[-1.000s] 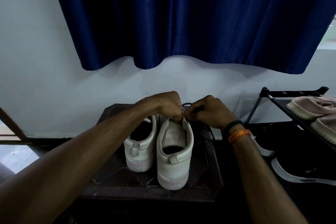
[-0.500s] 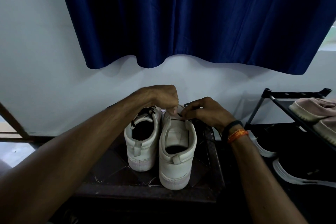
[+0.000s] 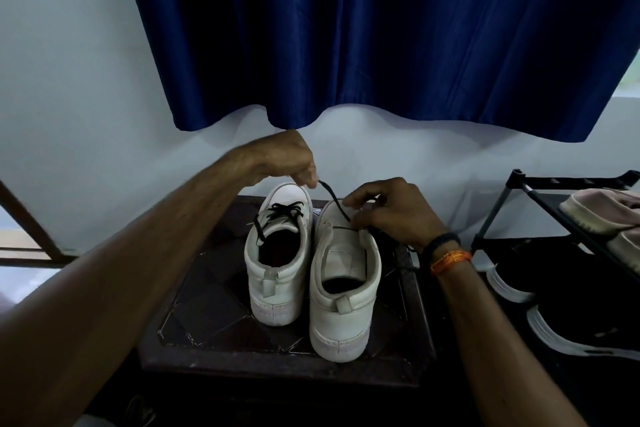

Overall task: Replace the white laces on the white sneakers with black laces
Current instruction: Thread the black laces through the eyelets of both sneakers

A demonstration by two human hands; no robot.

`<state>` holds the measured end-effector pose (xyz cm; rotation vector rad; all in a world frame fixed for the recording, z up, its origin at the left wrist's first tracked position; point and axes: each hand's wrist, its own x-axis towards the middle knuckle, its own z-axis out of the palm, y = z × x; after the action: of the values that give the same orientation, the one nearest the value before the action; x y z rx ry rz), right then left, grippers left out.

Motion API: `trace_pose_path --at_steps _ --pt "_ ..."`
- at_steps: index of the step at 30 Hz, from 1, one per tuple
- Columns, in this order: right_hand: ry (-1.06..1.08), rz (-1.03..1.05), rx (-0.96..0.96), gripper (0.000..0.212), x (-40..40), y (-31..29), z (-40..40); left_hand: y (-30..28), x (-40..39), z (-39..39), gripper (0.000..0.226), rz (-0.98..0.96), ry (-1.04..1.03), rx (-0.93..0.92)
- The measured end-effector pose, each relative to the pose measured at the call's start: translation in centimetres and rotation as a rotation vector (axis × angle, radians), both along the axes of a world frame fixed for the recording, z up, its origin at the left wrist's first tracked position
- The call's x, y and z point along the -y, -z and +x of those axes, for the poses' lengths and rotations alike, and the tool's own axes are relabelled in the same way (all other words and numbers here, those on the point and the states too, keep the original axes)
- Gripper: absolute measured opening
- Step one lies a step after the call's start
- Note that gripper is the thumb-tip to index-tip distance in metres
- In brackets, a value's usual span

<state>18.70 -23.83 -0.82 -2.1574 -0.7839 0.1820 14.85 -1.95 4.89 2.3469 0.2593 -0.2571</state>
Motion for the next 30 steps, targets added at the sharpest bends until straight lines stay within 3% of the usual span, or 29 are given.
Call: trace_pose_path --at_steps 7,14,20,23,27,30 --pt "-0.076 0.14 0.223 0.016 -1.1 0.2 -1.0 0.0 2.4 -1.2 0.009 -0.07 0.064 -0.014" --pt "-0.079 0.074 0.224 0.008 -0.7 -0.1 -0.5 0.0 2.9 -1.4 0.01 -0.062 0.066 -0.068" --pt "-0.147 0.002 0.121 0.003 -0.7 -0.3 -0.8 0.5 2.7 -1.7 0.005 -0.086 0.086 -0.039" --pt "-0.06 0.062 0.06 0.002 -0.6 0.0 -0.5 0.0 2.8 -1.8 0.019 0.051 0.094 -0.056" --pt "0.036 0.395 -0.251 0.005 -0.8 0.2 -0.6 -0.2 4.4 -2.6 0.054 0.296 0.069 -0.142" --pt "0.059 0.597 -0.453 0.005 -1.1 0.4 -1.1 0.4 5.4 -2.9 0.059 0.43 0.03 -0.112"
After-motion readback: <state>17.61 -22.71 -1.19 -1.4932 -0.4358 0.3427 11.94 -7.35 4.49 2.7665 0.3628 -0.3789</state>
